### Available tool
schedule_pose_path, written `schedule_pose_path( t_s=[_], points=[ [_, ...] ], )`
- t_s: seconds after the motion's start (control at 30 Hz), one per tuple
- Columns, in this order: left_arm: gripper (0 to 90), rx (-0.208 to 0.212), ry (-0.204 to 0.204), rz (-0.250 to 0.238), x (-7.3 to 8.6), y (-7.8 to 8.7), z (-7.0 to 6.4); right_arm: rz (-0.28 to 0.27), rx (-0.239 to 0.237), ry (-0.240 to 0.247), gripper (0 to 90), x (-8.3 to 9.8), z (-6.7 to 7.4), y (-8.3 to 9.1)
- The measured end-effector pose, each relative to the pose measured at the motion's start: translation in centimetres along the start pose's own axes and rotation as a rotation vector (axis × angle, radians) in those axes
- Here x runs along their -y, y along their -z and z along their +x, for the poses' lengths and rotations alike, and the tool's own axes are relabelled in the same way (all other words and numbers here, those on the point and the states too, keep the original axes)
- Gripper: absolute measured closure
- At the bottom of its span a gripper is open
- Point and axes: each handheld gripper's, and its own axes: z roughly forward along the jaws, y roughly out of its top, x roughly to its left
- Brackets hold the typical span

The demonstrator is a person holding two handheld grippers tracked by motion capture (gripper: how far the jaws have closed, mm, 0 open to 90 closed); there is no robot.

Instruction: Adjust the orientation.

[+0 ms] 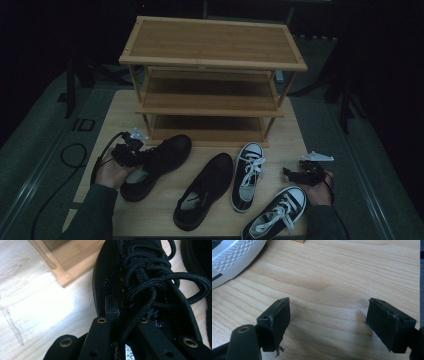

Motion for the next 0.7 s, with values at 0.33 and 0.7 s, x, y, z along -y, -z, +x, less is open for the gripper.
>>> schedule_pose_path(
  t_s=[0.33, 0.7],
  points=[
    [88.6, -0.017, -0.012, 0.011, -0.4, -1.0, 1.9, 0.0, 0.0, 0.0, 19.1, 0.0, 0.0, 0.0],
    [88.5, -0.015, -0.007, 0.019, -0.4, -1.7, 3.1, 0.0, 0.0, 0.0, 19.1, 0.0, 0.0, 0.0]
  ],
)
